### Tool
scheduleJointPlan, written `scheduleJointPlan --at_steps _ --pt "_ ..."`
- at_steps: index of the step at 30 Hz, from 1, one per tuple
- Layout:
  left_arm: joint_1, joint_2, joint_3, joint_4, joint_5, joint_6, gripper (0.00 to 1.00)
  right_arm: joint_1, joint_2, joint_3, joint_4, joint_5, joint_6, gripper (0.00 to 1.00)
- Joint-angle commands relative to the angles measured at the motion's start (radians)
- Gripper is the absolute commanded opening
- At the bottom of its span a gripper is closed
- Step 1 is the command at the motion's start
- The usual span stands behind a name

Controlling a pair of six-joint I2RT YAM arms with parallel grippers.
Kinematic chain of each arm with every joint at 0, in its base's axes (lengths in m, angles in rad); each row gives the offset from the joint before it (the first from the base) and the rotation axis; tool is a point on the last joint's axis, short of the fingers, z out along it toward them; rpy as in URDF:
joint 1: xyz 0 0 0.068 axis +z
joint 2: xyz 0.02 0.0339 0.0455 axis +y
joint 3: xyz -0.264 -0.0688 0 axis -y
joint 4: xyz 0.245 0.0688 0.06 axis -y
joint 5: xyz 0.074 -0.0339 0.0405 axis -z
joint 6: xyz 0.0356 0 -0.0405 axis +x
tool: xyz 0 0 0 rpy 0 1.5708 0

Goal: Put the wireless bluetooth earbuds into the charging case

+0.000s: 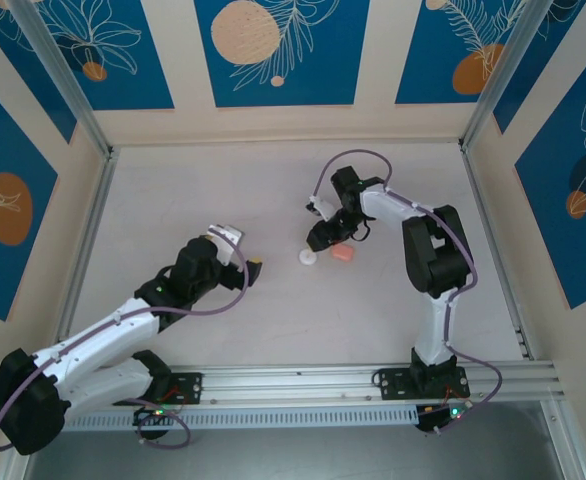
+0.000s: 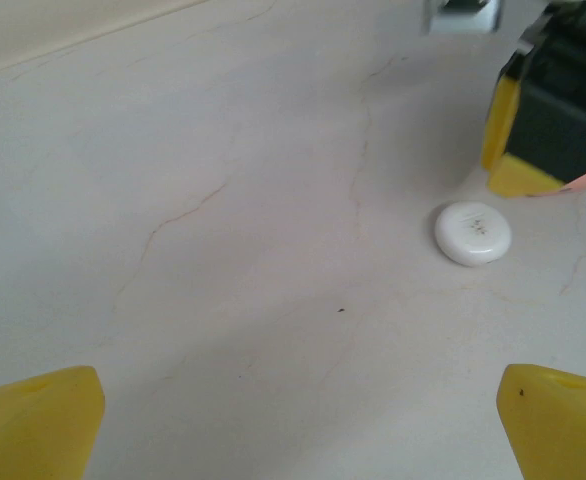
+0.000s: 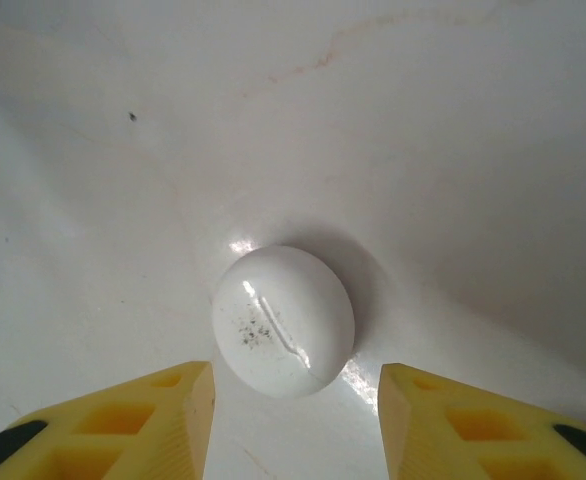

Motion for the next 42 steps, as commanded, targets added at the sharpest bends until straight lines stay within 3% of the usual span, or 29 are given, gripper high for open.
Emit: scheduleJointPlan --at_steps 1,5,6,7,11,15,23,32,37,40,42 --pt "0.060 0.008 0.052 -0.023 -0.026 -0.019 1.00 0.007 -0.156 -0.042 0.069 0.050 0.028 0.49" --pt "0.174 0.036 0.084 -0.008 -0.027 -0.006 1.00 -0.020 -0.376 -0.212 0.284 0.137 0.083 0.59" --pt "0.211 0.045 0.086 0.010 -0.028 -0.008 1.00 -0.034 -0.443 -0.284 0.375 0.174 0.108 0.73" --pt "0.248 0.051 0.085 0.033 -0.030 -0.006 1.00 -0.052 -0.510 -0.363 0.476 0.204 0.134 0.99" --pt "0.350 0.058 0.056 0.119 -0.080 0.013 1.00 -0.186 -0.725 -0.656 0.826 0.254 0.260 0.99" --pt "0.426 0.064 -0.019 0.232 -0.112 0.017 1.00 -0.327 -0.853 -0.876 1.018 0.300 0.315 0.99" --pt "0.500 0.163 -0.197 0.556 -0.140 0.014 1.00 -0.505 -0.857 -1.125 1.342 0.296 0.354 0.99" --pt "0.537 0.341 -0.268 0.853 -0.130 0.062 1.00 -0.496 -0.682 -1.126 1.519 0.212 0.346 0.99" --pt "0.564 0.500 -0.303 1.108 -0.094 0.084 1.00 -0.440 -0.594 -1.120 1.622 0.235 0.324 0.99" --pt "0.568 0.606 -0.319 1.256 -0.019 0.115 1.00 -0.381 -0.516 -1.082 1.614 0.264 0.257 0.99" --pt "0.568 0.573 -0.320 1.189 -0.016 0.103 1.00 -0.349 -0.446 -1.071 1.665 0.290 0.223 0.99"
